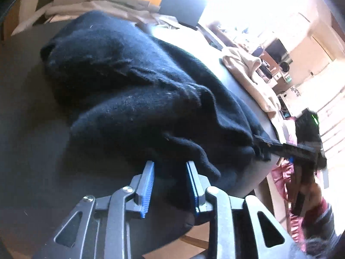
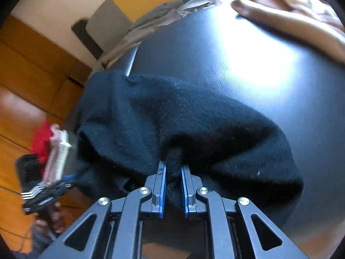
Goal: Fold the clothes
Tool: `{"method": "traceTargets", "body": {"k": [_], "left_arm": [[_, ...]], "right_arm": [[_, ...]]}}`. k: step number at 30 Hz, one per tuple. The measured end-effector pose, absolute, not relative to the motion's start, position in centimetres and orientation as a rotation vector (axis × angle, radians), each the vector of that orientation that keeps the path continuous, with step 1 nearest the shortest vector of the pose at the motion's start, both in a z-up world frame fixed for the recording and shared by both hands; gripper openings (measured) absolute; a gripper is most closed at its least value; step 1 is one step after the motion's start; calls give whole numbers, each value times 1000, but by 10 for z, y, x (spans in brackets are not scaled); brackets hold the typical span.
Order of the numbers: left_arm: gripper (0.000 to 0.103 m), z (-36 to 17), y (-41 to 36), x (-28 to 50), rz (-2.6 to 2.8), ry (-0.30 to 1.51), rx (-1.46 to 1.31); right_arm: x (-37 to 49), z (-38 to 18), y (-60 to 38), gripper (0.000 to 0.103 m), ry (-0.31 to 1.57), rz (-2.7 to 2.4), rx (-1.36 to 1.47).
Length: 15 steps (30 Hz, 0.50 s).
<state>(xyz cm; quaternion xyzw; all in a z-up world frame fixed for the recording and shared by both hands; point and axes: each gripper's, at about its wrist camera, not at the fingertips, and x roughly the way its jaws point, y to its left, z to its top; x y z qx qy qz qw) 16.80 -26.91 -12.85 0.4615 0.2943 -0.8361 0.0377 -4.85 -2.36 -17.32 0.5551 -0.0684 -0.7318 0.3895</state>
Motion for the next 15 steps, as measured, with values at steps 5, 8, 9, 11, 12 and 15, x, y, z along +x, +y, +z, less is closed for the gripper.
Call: {"method": "traceTargets", "body": {"k": [5,8,9,11,12,15], "left_arm": [[41,-121,-276,199,-2537,1053,1329],[48,-117,-270,207,-2569,1113,1309],[49,-116,-267,205,-2583,1098,1315],[49,-116,-259,201,-2609,1072,1331],[49,-116,-256,197,-2617,1054,1344],[47,-124,-256,187,-2564,959,1400]], "right_arm": [[-15,-152,-7,50,-103,-1910,1307],[4,-132,-9,58,-11,-1942,1194],[9,-124,-17,61,36,-1947,1141],[21,-110,-40,64,163,-1938,1020],[27,-104,-54,65,230,-1922,966],[26,-107,-104,65,355,-1825,935]]}}
